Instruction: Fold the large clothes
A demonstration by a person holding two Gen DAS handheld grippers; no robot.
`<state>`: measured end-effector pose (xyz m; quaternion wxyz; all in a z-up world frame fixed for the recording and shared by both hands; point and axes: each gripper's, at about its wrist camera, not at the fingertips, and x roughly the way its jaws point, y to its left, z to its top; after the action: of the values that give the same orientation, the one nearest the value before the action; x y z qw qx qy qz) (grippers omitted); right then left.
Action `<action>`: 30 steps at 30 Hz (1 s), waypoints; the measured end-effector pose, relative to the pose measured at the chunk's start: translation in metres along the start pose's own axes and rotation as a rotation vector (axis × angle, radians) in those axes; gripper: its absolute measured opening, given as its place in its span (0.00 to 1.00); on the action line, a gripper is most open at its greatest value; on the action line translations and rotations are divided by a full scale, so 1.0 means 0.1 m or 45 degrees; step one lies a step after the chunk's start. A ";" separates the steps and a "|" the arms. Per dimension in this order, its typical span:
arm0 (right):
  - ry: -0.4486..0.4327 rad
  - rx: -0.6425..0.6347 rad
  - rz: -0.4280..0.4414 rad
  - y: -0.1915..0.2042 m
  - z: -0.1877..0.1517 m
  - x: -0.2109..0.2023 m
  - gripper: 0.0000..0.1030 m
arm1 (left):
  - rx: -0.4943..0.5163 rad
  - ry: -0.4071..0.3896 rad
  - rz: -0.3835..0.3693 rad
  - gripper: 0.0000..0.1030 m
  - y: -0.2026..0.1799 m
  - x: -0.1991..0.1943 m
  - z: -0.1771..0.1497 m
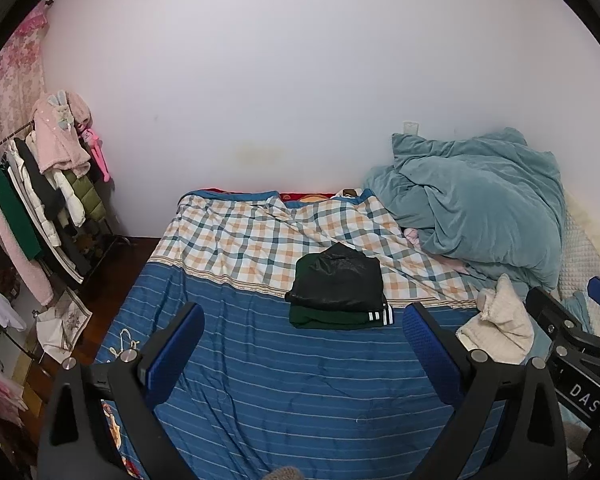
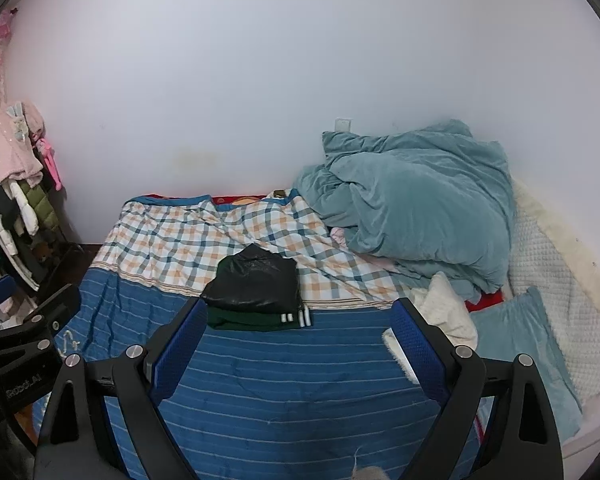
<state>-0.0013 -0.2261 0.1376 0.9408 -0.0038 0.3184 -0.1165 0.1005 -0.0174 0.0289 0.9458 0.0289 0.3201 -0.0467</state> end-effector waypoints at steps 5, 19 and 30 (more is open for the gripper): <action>0.024 -0.029 0.001 0.03 -0.03 0.05 0.92 | 0.001 -0.004 0.006 0.98 0.00 0.00 -0.01; 0.017 -0.025 0.018 0.05 0.01 0.05 0.92 | 0.001 -0.011 0.007 0.99 0.01 -0.01 -0.03; 0.023 -0.015 0.026 0.05 -0.01 0.05 0.92 | 0.000 -0.017 0.015 0.98 -0.01 -0.02 -0.05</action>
<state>0.0027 -0.2222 0.1336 0.9390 -0.0050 0.3274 -0.1051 0.0956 -0.0176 0.0259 0.9482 0.0306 0.3135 -0.0416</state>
